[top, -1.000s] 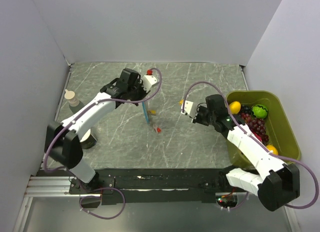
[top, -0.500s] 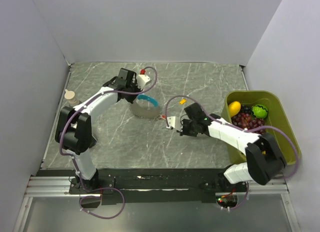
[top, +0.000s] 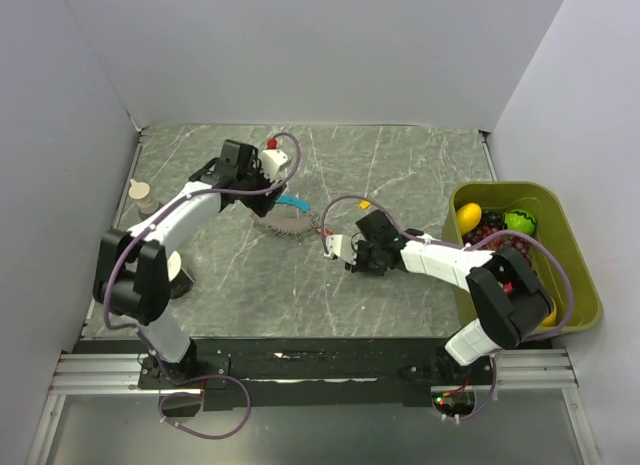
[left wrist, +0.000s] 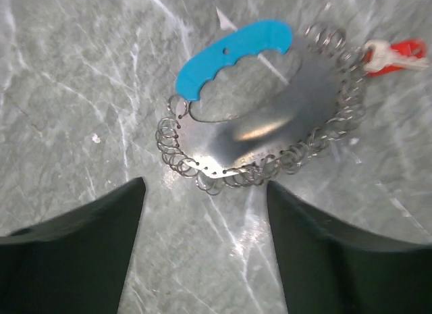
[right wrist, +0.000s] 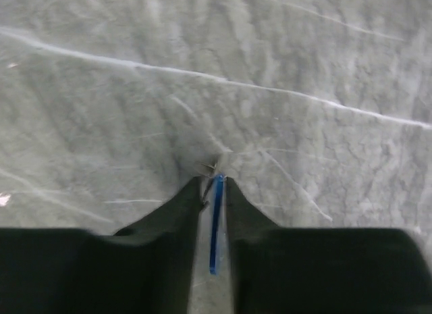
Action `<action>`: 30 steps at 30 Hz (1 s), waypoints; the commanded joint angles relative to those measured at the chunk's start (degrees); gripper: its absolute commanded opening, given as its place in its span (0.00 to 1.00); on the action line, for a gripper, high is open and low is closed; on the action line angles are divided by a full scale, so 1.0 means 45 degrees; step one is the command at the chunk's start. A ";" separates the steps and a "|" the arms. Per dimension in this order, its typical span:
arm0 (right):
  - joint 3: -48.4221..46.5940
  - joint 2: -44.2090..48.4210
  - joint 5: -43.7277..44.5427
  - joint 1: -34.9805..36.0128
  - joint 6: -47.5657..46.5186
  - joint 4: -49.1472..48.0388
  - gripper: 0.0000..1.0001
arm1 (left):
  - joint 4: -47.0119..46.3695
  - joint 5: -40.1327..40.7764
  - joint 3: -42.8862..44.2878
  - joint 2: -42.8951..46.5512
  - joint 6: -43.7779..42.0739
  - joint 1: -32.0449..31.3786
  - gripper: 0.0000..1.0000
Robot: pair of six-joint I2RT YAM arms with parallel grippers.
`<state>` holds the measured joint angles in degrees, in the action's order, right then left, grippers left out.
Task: Remove the keys from the keyring
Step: Place the key at the center of the board, then reset both arms
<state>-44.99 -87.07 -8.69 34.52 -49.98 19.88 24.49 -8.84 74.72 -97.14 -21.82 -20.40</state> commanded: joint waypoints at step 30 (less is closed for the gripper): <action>0.2302 1.6357 0.5677 -0.4526 0.4795 -0.3908 1.00 | -0.3742 -0.0008 -0.4433 1.0454 0.3307 0.3399 0.96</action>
<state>-37.52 -16.10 9.37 16.91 -34.33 9.58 12.40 -11.55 58.72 -51.83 -9.67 -8.05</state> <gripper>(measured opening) 0.997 0.963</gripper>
